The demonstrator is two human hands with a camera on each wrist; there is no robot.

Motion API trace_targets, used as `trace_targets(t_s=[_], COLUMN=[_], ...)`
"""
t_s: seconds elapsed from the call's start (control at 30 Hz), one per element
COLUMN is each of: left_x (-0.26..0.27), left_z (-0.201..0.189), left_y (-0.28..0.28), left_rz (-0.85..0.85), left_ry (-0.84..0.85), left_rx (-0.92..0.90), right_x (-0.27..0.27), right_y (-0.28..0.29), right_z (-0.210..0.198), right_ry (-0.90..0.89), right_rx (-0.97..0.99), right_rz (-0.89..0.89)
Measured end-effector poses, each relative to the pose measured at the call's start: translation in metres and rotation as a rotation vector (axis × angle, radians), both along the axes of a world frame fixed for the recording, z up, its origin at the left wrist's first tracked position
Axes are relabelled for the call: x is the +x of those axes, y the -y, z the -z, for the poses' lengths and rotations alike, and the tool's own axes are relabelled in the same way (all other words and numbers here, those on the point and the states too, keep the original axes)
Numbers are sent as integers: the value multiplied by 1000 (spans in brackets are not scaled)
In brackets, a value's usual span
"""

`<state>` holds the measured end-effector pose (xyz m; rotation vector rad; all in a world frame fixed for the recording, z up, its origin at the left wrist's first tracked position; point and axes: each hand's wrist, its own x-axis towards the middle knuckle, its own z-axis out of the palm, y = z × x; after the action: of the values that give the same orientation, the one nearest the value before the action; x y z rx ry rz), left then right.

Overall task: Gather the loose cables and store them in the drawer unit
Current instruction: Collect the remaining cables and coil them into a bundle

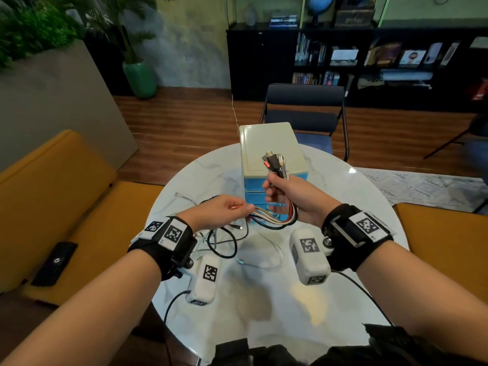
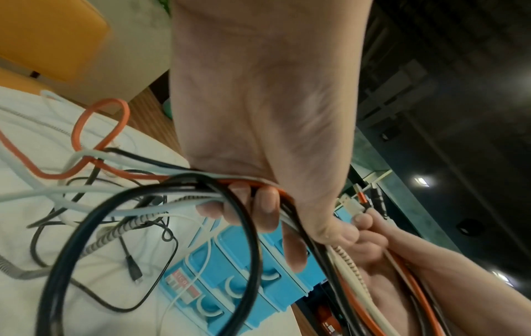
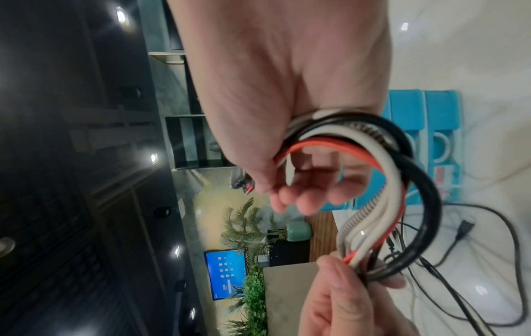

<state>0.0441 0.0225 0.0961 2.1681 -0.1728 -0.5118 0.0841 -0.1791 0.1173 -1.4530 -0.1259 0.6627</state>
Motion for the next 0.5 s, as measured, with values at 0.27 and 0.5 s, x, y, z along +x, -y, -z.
trace_targets(t_s=[0.27, 0.5], left_x=[3, 2], left_z=[-6, -10], left_y=[1, 11], left_rz=[83, 108], left_ry=[101, 190], left_rx=[75, 170], right_x=[-6, -12], right_y=[-5, -7], right_z=[8, 11], right_ry=[-181, -248], right_rx=[74, 50], right_rz=[-64, -261])
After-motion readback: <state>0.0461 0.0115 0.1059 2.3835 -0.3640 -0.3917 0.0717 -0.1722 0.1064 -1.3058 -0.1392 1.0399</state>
